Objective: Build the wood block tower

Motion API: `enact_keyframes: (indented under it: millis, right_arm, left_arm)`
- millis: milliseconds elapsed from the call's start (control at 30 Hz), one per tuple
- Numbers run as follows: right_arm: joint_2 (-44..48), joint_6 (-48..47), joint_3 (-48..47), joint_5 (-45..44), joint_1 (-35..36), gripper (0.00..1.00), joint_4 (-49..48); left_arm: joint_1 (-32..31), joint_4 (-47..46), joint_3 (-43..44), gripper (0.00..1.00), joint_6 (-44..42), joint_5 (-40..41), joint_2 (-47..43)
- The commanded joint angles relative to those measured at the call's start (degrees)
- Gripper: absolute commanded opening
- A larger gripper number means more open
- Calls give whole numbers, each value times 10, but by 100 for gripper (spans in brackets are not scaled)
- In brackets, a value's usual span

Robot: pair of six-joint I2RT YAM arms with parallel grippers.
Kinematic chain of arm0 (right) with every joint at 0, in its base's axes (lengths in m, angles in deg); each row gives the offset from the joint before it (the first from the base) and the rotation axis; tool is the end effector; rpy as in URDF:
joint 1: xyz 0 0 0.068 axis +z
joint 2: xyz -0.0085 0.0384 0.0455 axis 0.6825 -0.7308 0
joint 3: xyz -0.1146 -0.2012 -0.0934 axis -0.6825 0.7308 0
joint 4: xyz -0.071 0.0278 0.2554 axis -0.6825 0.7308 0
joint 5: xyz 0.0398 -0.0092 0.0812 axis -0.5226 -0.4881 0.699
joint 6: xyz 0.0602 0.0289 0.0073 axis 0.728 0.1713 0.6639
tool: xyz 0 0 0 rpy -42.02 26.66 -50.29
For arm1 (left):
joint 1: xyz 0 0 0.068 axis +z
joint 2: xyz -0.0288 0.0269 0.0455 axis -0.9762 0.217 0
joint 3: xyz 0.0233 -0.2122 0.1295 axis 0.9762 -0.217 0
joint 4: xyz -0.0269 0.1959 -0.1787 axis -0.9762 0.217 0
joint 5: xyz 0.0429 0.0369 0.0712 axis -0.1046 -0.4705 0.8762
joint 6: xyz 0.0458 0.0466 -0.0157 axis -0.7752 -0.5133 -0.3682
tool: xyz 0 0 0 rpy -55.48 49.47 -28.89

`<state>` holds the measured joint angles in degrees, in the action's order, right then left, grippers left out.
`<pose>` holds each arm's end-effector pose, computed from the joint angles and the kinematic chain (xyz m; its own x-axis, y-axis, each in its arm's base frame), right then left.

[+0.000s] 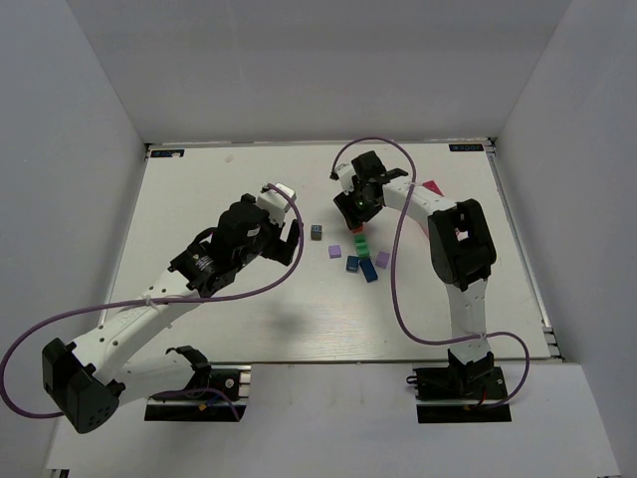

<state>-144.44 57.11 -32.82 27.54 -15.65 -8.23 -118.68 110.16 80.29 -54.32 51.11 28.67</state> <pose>0.4087 0.2177 0.1468 -0.5723 -0.6212 -0.5353 -0.7008 0.7095 -0.0740 0.2099 -0.1702 0.2957 -0.3765 0.3209 -0.8691 0.5207 0.8492 0.0880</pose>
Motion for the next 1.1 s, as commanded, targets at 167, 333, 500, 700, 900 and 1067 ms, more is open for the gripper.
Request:
enact_keyframes:
  millis: [167,333,500,700,900,1067]
  right_arm:
    - [-11,3,-28,-4,3,56,5]
    - [-8,0,-26,-4,3,47,4]
    - [5,-23,-18,-4,13,44,2]
    - [23,-78,-3,18,27,36,-4]
    - [31,-126,1,49,42,30,3]
    - [39,-160,-1,65,57,30,3]
  left_arm:
    - [3,-8,-4,99,-3,-1,-9]
    - [3,-8,-4,99,-3,-1,-9]
    - [3,-8,-4,99,-3,-1,-4]
    - [3,-8,-4,99,-3,-6,-4]
    - [3,-8,-9,99,-3,-6,-4]
    - [3,-8,-9,99,-3,-6,-4]
